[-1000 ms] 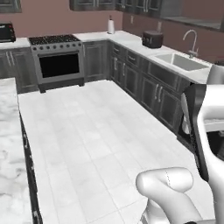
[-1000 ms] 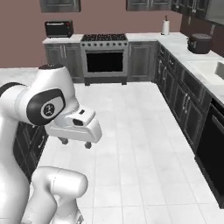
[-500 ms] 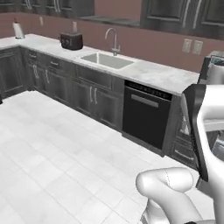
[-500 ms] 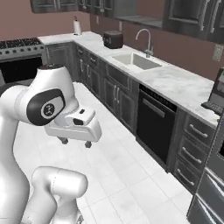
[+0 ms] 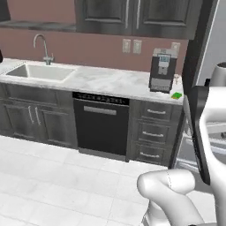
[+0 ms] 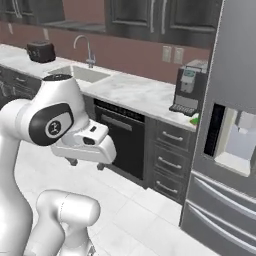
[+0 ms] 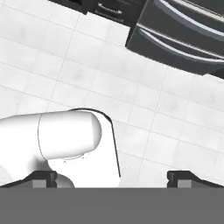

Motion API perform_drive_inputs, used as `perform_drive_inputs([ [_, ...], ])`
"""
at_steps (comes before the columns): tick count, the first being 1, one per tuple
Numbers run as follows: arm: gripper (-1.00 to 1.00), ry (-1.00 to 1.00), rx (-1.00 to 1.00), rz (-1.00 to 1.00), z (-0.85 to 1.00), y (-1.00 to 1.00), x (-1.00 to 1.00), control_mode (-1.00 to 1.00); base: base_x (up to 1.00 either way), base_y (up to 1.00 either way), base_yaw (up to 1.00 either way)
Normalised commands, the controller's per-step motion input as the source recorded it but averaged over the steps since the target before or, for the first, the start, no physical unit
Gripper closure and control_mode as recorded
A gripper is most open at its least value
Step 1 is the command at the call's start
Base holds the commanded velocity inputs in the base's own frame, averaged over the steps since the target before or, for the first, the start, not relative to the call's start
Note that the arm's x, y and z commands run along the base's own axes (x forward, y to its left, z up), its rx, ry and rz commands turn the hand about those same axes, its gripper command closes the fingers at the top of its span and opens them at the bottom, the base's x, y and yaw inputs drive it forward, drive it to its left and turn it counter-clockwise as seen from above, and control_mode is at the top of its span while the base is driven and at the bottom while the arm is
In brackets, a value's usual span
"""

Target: Place the sponge inside the microwave to prepare for sanitizing.

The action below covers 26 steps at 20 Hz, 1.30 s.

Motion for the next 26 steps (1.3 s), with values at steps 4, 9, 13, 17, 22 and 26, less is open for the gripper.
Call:
perform_drive_inputs([
  [4, -1.00, 0.00, 0.00, 0.00, 0.00, 0.00, 0.00, 1.00, 1.00, 0.65, -0.57],
  [9, -1.00, 0.00, 0.00, 0.00, 0.00, 0.00, 0.00, 1.00, 1.00, 0.94, -0.51],
  [13, -1.00, 0.00, 0.00, 0.00, 0.00, 0.00, 0.00, 1.00, 1.00, 0.90, -0.55],
  [17, -1.00, 0.00, 0.00, 0.00, 0.00, 0.00, 0.00, 1.00, 1.00, 0.75, -0.59],
  [22, -1.00, 0.00, 0.00, 0.00, 0.00, 0.00, 0.00, 1.00, 0.75, 0.31, -0.59],
  [26, -1.00, 0.00, 0.00, 0.00, 0.00, 0.00, 0.00, 1.00, 0.25, -0.12, -0.24],
])
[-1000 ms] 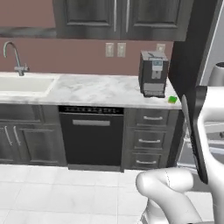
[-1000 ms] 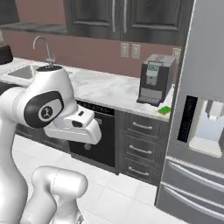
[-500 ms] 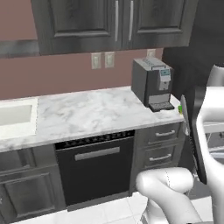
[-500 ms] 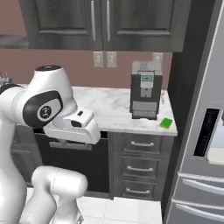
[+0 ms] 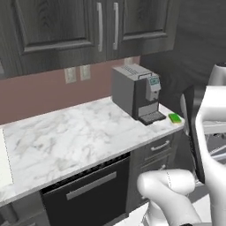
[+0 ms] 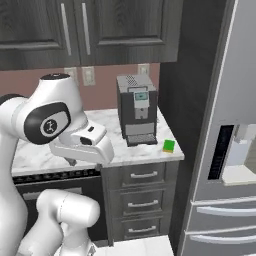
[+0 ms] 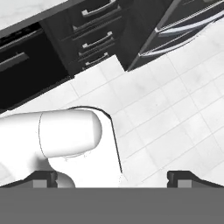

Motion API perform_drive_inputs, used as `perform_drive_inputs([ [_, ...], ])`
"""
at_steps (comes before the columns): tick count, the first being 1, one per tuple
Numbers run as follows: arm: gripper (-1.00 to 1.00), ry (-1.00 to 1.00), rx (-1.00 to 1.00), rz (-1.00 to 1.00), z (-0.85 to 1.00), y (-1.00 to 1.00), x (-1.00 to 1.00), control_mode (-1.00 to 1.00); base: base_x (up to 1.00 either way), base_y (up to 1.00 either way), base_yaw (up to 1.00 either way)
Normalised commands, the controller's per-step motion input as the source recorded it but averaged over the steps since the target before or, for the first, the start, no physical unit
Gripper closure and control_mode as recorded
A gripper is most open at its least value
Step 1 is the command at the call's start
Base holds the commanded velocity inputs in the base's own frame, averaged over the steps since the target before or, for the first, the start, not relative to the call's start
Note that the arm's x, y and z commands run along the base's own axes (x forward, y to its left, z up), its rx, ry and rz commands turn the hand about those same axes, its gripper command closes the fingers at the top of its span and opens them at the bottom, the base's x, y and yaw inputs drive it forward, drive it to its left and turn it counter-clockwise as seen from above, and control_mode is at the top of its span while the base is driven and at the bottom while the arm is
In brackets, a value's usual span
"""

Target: Place the sponge inside the microwave to prepare for sanitizing.

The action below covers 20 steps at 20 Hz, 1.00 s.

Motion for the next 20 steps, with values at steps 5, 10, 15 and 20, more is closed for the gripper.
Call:
perform_drive_inputs([
  [5, -1.00, 0.00, 0.00, 0.00, 0.00, 0.00, 0.00, 1.00, 0.56, 0.09, -0.07],
  [10, -1.00, 0.00, 0.00, 0.00, 0.00, 0.00, 0.00, 1.00, 0.59, 0.08, -0.01],
  [15, -1.00, 0.00, 0.00, 0.00, 0.00, 0.00, 0.00, 1.00, 0.51, -0.08, 0.04],
  [20, -1.00, 0.00, 0.00, 0.00, 0.00, 0.00, 0.00, 1.00, 0.15, -0.24, 0.01],
])
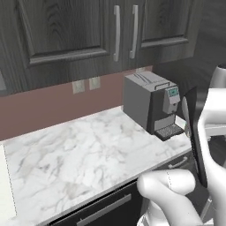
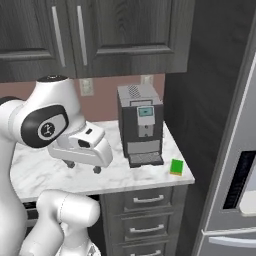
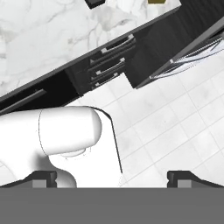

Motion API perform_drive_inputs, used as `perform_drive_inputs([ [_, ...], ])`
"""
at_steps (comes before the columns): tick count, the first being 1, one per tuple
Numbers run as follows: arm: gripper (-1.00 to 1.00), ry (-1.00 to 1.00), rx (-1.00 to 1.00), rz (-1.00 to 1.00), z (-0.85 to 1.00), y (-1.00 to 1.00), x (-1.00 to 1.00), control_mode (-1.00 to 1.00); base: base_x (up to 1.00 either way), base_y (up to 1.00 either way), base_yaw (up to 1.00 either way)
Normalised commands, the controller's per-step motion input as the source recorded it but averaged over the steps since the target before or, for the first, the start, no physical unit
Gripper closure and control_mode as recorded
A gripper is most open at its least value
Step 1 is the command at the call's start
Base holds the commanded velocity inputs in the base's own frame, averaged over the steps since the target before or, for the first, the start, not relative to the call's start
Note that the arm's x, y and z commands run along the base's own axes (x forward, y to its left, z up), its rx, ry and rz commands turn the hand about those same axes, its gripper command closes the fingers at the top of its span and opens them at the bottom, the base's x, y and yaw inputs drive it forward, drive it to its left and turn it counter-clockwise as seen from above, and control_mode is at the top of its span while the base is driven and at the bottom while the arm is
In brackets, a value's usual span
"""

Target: Place the sponge inside the microwave to prepare for sanitizing.

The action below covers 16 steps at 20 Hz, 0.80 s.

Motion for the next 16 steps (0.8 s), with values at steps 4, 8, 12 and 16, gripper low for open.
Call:
perform_drive_inputs([
  [4, -1.00, 0.00, 0.00, 0.00, 0.00, 0.00, 0.00, 1.00, 0.05, -0.28, 0.00],
  [8, -1.00, 0.00, 0.00, 0.00, 0.00, 0.00, 0.00, 1.00, 0.04, -0.34, -0.04],
  [12, -1.00, 0.00, 0.00, 0.00, 0.00, 0.00, 0.00, 1.00, 0.05, -0.37, -0.03],
  [16, -1.00, 0.00, 0.00, 0.00, 0.00, 0.00, 0.00, 1.00, 0.08, -0.11, -0.12],
])
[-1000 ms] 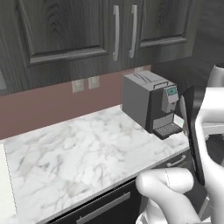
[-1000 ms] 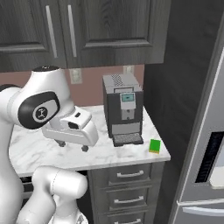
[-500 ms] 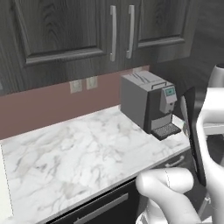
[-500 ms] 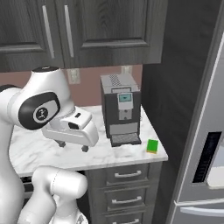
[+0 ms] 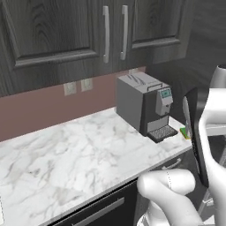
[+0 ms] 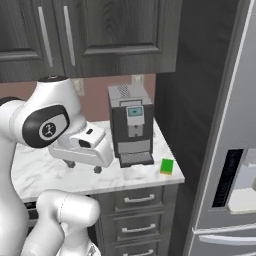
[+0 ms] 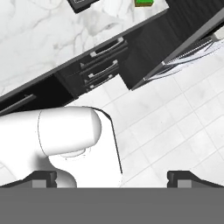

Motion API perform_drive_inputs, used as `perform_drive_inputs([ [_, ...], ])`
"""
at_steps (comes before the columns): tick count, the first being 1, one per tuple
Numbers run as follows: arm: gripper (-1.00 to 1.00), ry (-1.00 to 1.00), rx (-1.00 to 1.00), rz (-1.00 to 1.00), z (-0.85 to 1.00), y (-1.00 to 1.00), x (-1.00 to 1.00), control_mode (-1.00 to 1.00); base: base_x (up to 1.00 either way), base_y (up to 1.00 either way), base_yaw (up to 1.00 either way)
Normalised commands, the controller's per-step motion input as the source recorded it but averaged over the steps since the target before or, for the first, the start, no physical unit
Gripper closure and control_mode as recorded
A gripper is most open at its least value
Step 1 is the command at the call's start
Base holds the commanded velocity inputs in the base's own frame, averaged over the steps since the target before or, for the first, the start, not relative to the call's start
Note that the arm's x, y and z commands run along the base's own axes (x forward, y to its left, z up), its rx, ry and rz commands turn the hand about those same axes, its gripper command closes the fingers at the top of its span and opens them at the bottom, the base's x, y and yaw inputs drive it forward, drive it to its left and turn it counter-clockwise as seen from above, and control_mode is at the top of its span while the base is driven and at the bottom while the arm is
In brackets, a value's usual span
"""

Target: Place the sponge inside the microwave to prepare for sanitizing.

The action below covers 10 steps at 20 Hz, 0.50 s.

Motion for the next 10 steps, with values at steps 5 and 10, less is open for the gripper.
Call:
perform_drive_inputs([
  [5, -1.00, 0.00, 0.00, 0.00, 0.00, 0.00, 0.00, 1.00, 0.04, 0.00, -0.26],
  [10, -1.00, 0.00, 0.00, 0.00, 0.00, 0.00, 0.00, 1.00, 0.05, 0.00, -0.28],
])
